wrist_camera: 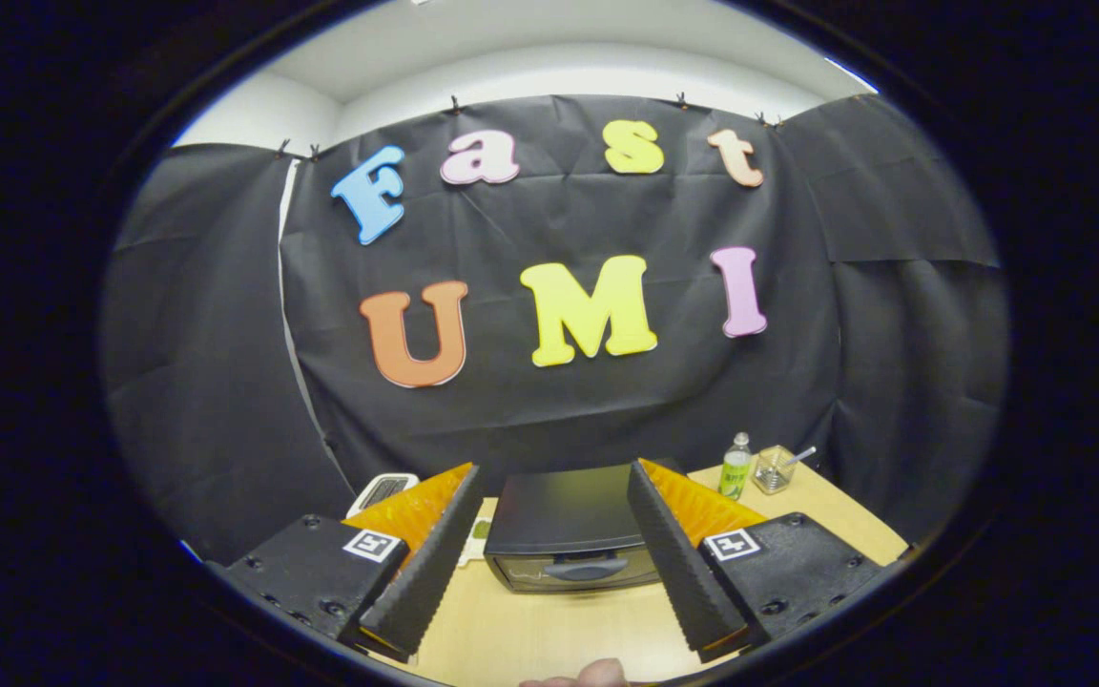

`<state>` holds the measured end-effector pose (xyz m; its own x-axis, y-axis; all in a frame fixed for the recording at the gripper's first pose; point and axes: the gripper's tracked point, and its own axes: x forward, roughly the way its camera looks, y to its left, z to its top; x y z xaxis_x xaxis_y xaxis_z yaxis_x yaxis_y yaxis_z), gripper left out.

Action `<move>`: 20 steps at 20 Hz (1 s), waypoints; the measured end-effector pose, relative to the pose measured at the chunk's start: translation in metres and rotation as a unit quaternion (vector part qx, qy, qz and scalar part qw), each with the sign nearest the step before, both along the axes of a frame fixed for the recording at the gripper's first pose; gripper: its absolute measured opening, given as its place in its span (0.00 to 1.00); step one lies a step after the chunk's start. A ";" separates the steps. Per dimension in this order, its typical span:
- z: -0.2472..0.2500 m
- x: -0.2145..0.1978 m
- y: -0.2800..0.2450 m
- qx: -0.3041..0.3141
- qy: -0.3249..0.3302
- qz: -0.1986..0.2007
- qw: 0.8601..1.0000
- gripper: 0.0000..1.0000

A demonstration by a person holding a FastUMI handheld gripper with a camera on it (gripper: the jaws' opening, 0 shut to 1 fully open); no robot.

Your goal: Open the toaster oven, put the food inside, and close the toaster oven door.

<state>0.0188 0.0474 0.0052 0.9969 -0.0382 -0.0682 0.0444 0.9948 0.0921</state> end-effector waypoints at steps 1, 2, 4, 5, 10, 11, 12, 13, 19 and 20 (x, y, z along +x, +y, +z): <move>0.002 -0.010 0.001 -0.001 -0.003 -0.003 1.000 1.00; 0.004 -0.021 0.003 -0.001 -0.009 -0.005 1.000 1.00; 0.000 -0.042 0.008 0.005 -0.015 -0.006 1.000 1.00; -0.004 -0.052 0.010 0.006 -0.015 -0.006 1.000 1.00; -0.030 -0.082 0.007 -0.014 -0.009 -0.004 1.000 1.00; -0.035 -0.085 0.006 -0.013 -0.004 -0.002 1.000 1.00; -0.041 -0.087 0.005 -0.012 0.000 0.001 1.000 1.00; -0.043 -0.089 0.002 -0.013 0.002 0.001 1.000 1.00; -0.051 -0.093 -0.010 -0.005 0.009 -0.002 1.000 1.00; -0.050 -0.092 -0.012 -0.005 0.008 -0.002 1.000 1.00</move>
